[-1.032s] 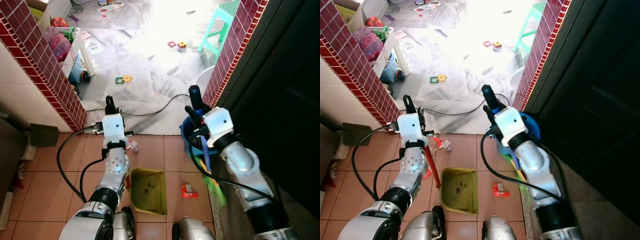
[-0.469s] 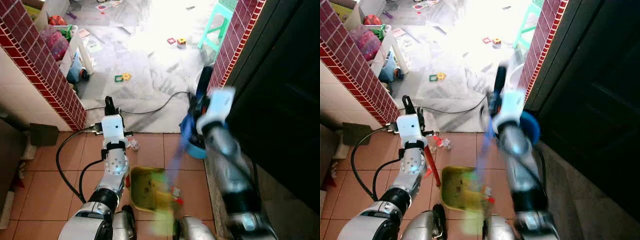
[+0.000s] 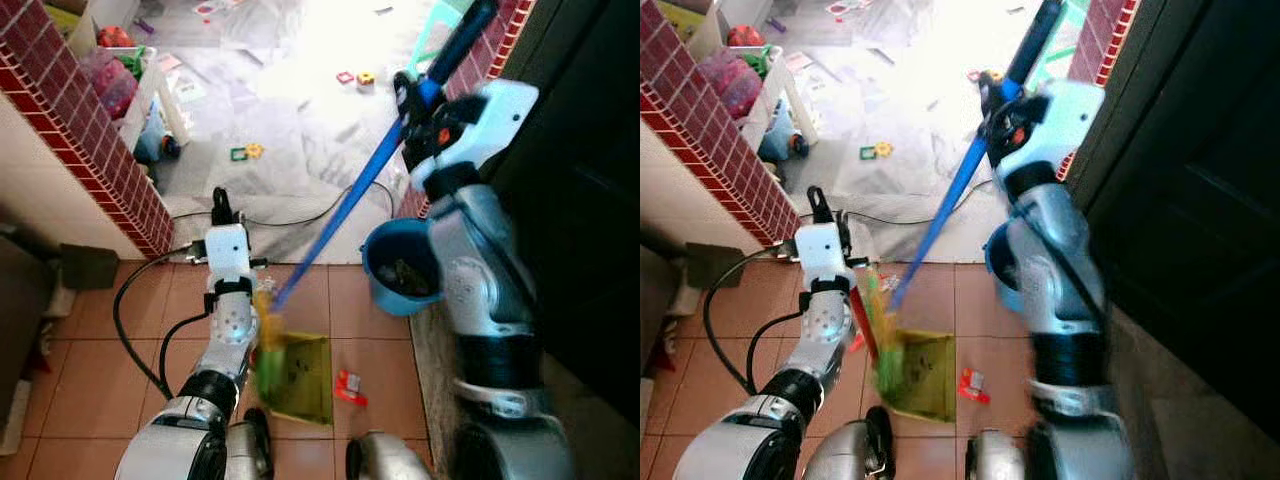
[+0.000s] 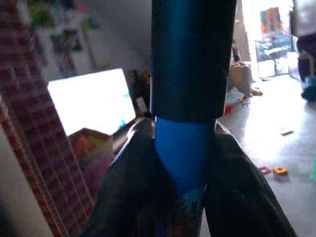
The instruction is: Sweep floor
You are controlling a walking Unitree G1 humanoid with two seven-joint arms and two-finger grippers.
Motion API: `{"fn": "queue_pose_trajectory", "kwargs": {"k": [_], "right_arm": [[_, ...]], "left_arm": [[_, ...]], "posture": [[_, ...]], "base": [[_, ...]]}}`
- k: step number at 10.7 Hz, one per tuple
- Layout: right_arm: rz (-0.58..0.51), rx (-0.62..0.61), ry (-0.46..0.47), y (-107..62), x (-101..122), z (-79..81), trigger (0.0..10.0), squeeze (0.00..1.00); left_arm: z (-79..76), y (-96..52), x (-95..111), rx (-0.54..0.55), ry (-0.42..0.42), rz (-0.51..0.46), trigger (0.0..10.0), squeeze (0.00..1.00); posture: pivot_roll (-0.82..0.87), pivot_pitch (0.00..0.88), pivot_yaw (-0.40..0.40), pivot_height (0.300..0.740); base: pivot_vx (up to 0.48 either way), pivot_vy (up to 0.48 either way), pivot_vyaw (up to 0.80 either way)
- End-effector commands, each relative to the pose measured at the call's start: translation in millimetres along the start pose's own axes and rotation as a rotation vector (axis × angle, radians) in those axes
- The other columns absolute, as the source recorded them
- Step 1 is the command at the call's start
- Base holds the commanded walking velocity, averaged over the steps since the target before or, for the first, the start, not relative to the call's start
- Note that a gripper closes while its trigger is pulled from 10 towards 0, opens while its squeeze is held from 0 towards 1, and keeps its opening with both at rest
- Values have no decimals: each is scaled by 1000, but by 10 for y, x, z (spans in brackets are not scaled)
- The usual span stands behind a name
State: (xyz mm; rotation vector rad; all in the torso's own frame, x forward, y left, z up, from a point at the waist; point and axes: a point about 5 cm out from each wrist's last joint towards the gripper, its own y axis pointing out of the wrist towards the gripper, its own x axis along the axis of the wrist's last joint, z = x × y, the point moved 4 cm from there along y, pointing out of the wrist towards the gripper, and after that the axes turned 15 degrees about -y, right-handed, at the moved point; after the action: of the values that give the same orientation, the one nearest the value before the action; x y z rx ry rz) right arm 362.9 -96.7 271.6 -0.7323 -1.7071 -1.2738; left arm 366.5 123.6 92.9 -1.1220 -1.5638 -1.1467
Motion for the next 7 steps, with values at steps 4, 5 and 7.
{"fn": "queue_pose_trajectory", "kwargs": {"k": [4, 5, 7], "right_arm": [[94, 6, -191, -319, -283, -178, 10000, 0], [127, 13, -231, -397, -351, -172, 10000, 0], [185, 5, -295, -465, -436, -169, 10000, 0]], "left_arm": [[38, -64, -115, -58, 180, 34, 10000, 0], [68, -155, -209, -57, 196, 63, 10000, 0], [47, -230, -305, -51, 190, 105, 10000, 0]], "posture": [[-239, 205, 29, 740], [-242, 205, 29, 740], [-252, 211, 26, 740]], "base": [[0, 0, 0], [0, 0, 0], [0, 0, 0]]}}
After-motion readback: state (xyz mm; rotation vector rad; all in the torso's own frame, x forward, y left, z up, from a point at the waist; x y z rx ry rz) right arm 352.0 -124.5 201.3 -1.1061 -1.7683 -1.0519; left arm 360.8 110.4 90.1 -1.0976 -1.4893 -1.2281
